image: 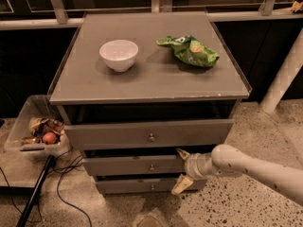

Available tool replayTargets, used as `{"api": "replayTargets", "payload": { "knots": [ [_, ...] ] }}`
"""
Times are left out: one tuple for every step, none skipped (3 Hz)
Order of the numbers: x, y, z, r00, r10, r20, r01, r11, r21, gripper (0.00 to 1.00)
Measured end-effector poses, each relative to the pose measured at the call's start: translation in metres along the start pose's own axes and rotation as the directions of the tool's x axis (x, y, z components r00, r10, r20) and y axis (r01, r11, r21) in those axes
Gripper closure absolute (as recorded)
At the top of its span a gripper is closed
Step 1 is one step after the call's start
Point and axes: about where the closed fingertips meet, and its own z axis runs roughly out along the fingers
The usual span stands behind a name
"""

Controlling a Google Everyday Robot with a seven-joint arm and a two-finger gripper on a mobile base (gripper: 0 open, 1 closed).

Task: Open middle drawer

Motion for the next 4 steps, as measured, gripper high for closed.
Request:
{"api": "replayTargets", "payload": {
  "knots": [
    [0.0086,-0.0019,0.0088,1.000,0.021,-0.011,-0.021,0.9998,-0.007,0.00],
    [0.0087,-0.0019,0.0090,1.000,0.021,-0.011,-0.021,0.9998,-0.007,0.18],
    [0.0087,-0.0019,0.0090,1.000,0.021,-0.011,-0.021,0.9998,-0.007,0.41],
    [0.0087,-0.0019,0.0091,1.000,0.021,-0.011,-0.021,0.9998,-0.007,0.64]
  ]
}}
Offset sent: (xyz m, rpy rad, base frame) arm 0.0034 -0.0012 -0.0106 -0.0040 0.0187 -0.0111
